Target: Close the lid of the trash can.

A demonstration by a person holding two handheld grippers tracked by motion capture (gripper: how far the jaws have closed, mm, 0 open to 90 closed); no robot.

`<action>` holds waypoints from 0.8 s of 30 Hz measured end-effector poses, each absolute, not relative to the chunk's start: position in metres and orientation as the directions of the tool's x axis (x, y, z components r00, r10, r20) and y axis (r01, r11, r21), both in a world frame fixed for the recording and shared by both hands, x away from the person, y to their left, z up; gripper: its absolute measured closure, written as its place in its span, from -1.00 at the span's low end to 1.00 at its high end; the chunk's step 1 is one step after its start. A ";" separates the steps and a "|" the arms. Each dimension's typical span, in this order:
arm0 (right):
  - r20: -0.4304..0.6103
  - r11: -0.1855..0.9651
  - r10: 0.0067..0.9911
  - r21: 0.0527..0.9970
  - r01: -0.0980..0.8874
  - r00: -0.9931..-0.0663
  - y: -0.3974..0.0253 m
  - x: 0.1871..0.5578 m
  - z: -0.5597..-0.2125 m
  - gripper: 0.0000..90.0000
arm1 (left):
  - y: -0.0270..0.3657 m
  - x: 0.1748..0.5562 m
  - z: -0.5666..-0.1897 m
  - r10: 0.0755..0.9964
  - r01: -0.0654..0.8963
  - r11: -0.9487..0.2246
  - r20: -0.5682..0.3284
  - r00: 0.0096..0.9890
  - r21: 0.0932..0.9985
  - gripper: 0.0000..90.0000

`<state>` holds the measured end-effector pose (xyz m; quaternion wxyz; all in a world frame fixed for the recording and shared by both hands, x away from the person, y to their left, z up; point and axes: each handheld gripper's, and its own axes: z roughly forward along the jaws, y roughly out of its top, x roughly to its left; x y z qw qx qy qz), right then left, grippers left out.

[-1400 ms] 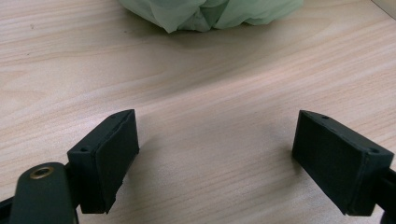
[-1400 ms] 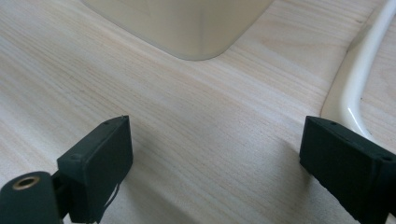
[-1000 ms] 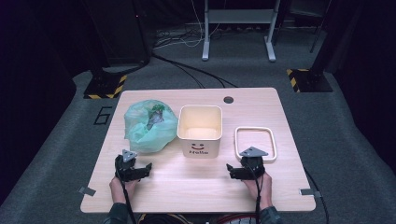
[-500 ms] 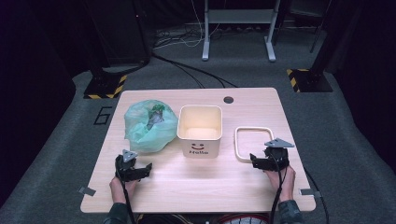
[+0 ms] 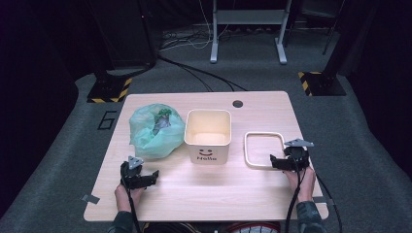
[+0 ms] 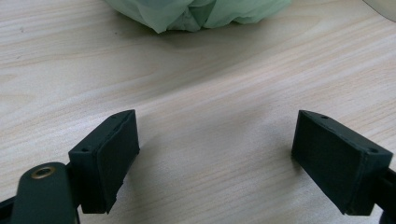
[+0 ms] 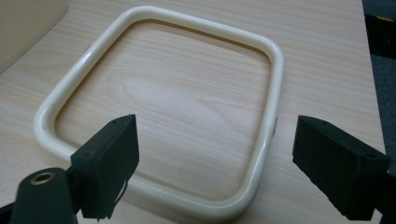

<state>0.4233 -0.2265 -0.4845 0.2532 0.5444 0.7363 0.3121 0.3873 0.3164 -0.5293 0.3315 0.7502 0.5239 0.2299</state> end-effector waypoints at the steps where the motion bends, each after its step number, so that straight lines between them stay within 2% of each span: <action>1: -0.031 0.208 0.961 0.733 0.647 -0.275 -0.228 0.426 -0.485 -0.70 | 0.316 0.387 -0.529 0.938 0.634 -0.231 -0.003 0.345 0.738 -0.68; 9: -0.010 0.186 0.969 0.690 0.700 -0.247 -0.238 0.446 -0.492 -0.81 | 0.316 0.387 -0.529 0.939 0.634 -0.231 -0.003 0.345 0.738 -0.68; 13: -0.012 0.184 0.971 0.673 0.716 -0.238 -0.242 0.454 -0.497 -0.79 | 0.316 0.387 -0.529 0.938 0.634 -0.231 -0.003 0.346 0.738 -0.68; 20: -0.002 0.172 0.973 0.667 0.725 -0.229 -0.247 0.462 -0.500 -0.53 | 0.316 0.387 -0.529 0.938 0.634 -0.231 -0.003 0.346 0.738 -0.68; 24: -0.015 0.175 0.975 0.657 0.733 -0.220 -0.247 0.467 -0.502 -0.31 | 0.316 0.387 -0.529 0.938 0.633 -0.232 -0.002 0.347 0.738 -0.68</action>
